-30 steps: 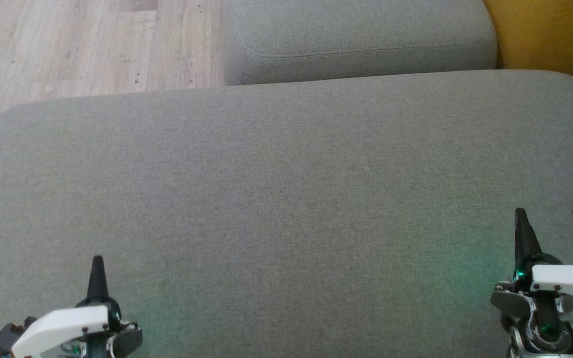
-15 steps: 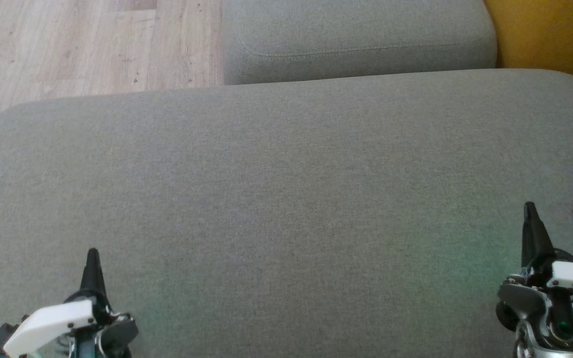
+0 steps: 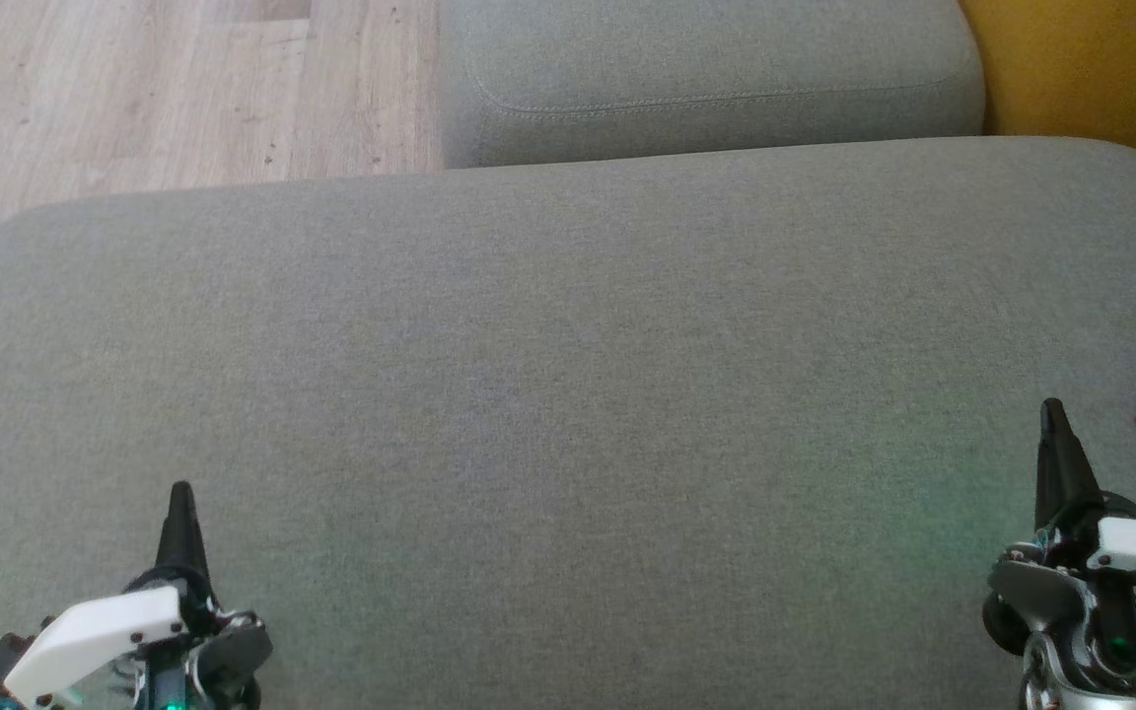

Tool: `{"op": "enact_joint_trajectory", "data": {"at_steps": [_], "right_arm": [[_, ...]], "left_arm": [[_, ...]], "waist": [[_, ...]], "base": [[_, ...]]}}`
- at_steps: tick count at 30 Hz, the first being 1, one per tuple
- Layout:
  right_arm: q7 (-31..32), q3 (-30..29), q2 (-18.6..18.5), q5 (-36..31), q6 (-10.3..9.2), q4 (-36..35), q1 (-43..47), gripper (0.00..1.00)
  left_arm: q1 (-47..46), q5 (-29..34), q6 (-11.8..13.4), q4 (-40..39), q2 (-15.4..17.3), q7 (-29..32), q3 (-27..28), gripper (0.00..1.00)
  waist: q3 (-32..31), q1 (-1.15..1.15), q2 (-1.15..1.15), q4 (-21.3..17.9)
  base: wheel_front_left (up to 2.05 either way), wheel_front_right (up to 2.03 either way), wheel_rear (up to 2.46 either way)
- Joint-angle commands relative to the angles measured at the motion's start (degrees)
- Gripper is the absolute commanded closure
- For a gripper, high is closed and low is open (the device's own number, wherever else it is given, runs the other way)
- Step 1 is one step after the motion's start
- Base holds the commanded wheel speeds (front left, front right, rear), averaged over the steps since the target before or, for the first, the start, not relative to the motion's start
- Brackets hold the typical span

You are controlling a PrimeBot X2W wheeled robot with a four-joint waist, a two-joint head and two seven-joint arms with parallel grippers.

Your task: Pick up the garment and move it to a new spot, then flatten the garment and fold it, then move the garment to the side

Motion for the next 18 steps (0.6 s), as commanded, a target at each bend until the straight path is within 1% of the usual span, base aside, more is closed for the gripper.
{"op": "enact_joint_trajectory", "data": {"at_steps": [1,18], "right_arm": [[0.4,1.2,-0.2,0.4,-0.04,-2.4,-1.4,1.00],[0.4,1.2,-0.2,0.4,-0.04,-2.4,-1.4,1.00]], "left_arm": [[-2.7,-0.3,-0.4,-2.1,0.3,0.4,2.3,1.00],[-2.7,-0.3,-0.4,-2.1,0.3,0.4,2.3,1.00]], "waist": [[0.0,0.00,0.00,0.0],[0.0,0.00,0.00,0.0]], "base": [[0.00,0.00,0.00],[0.00,0.00,0.00]]}}
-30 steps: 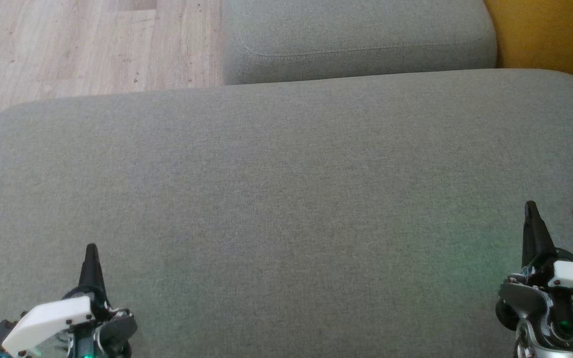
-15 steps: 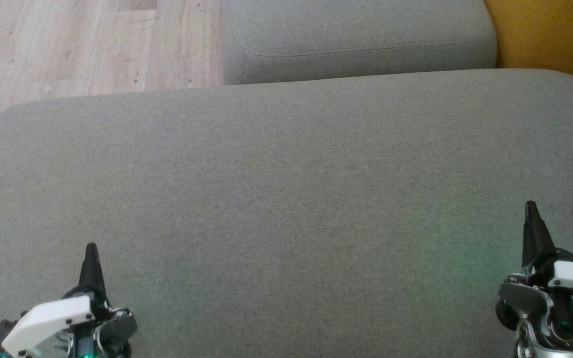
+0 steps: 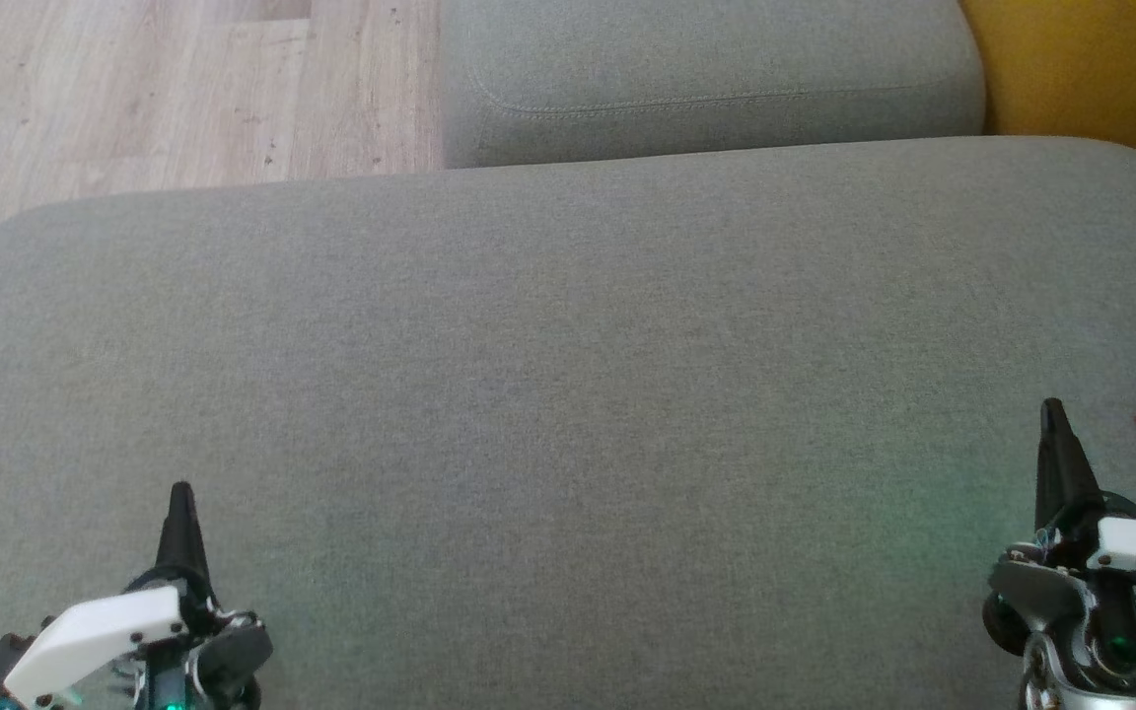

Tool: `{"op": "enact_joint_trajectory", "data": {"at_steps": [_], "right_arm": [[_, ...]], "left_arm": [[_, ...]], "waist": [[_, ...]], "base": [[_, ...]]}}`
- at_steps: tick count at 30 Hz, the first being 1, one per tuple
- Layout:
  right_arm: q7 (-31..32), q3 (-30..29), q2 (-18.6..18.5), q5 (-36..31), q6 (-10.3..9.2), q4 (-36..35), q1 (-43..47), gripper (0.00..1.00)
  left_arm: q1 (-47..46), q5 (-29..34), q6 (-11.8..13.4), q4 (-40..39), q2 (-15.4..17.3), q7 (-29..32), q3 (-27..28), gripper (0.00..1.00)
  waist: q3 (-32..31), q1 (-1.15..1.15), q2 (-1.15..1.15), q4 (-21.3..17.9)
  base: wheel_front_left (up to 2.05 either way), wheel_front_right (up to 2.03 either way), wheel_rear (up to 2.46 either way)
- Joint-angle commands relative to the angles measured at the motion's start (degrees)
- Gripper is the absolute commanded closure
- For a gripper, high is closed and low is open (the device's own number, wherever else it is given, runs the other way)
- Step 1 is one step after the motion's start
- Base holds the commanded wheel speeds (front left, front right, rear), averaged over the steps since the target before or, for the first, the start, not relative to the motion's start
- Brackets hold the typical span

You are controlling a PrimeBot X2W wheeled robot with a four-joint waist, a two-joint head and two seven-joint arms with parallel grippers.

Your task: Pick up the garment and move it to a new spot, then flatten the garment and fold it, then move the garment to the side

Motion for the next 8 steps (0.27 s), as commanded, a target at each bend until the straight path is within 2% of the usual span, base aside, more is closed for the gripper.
{"op": "enact_joint_trajectory", "data": {"at_steps": [1,8], "right_arm": [[0.4,1.2,-0.2,0.4,-0.04,-2.4,-1.4,1.00],[0.4,1.2,-0.2,0.4,-0.04,-2.4,-1.4,1.00]], "left_arm": [[-2.7,-0.3,-0.4,-2.1,0.3,0.4,2.3,1.00],[-2.7,-0.3,-0.4,-2.1,0.3,0.4,2.3,1.00]], "waist": [[0.0,0.00,0.00,0.0],[0.0,0.00,0.00,0.0]], "base": [[0.00,0.00,0.00],[0.00,0.00,0.00]]}}
